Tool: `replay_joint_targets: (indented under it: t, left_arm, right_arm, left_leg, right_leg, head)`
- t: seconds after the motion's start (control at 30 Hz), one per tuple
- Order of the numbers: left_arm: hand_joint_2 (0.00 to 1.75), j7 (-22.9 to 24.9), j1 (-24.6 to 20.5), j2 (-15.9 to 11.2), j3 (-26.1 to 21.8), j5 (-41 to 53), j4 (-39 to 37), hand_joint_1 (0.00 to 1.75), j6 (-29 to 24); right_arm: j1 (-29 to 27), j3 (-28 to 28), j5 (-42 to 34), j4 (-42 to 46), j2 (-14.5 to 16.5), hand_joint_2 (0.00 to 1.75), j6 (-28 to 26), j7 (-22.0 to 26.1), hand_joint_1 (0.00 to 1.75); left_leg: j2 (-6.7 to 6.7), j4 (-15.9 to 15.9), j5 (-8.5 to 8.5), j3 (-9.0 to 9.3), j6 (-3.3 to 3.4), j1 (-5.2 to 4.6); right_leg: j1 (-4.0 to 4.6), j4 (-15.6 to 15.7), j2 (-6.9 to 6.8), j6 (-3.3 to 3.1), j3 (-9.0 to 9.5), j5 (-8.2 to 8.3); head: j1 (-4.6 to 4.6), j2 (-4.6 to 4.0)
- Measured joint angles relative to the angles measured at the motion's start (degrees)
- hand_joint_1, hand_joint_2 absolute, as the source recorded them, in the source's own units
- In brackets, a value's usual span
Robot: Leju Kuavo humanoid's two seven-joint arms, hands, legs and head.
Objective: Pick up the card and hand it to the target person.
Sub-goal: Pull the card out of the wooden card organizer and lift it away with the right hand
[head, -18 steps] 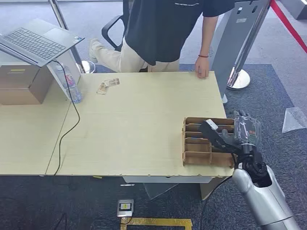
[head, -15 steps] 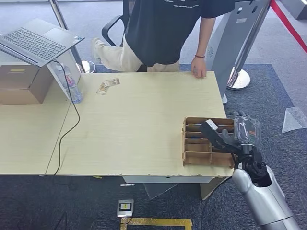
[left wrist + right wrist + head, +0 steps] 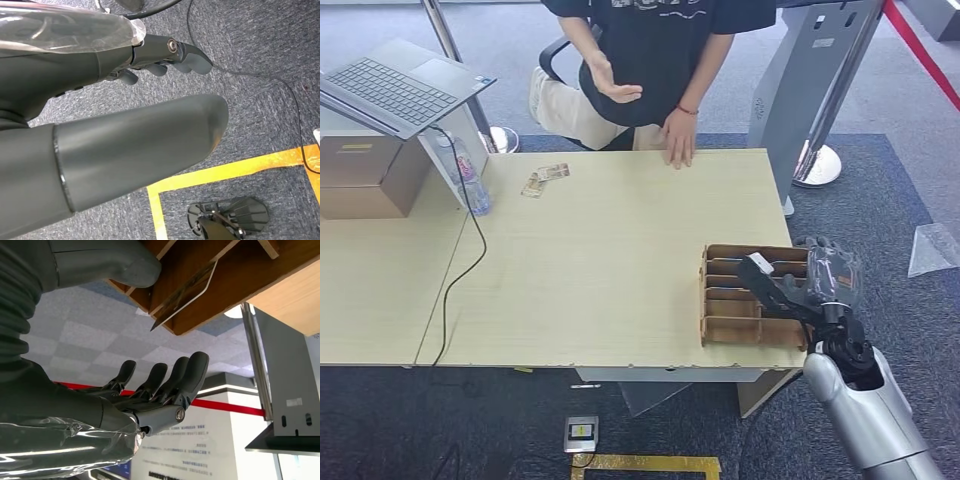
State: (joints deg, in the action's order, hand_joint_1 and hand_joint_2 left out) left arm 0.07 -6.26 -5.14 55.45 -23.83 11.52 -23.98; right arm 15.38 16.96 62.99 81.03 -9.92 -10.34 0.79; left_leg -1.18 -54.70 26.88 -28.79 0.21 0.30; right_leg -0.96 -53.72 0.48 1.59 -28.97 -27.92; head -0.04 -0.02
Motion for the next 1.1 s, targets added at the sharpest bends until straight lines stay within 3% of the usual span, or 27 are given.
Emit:
replay_joint_targets:
  t: [0.33,0.6,1.1]
  left_arm:
    - [0.00,-0.09,0.00,0.00,0.00,-0.15,0.00,0.00,0.00]
    - [0.00,-0.09,0.00,0.01,0.00,-0.15,0.00,0.00,0.00]
    - [0.00,-0.09,0.01,0.07,0.00,-0.52,0.00,0.00,0.00]
  right_arm:
    - [0.11,-0.02,0.00,-0.71,0.00,1.75,-0.09,0.02,0.75]
    - [0.12,-0.02,0.00,-0.95,0.00,1.75,-0.09,0.02,1.15]
    - [0.68,0.19,0.26,-0.99,0.02,1.75,-0.08,0.06,1.29]
  left_leg:
    - [0.00,0.00,0.00,0.00,0.00,0.00]
    - [0.00,0.00,0.00,0.00,0.00,0.00]
    - [0.00,0.00,0.00,0.01,0.00,0.00]
  right_leg:
    - [0.00,0.00,0.00,0.00,0.00,0.00]
    - [0.00,0.00,0.00,0.00,0.00,0.00]
    - [0.00,0.00,0.00,0.00,0.00,0.00]
  head:
    - [0.00,0.00]
    - [0.00,0.00]
    - [0.00,0.00]
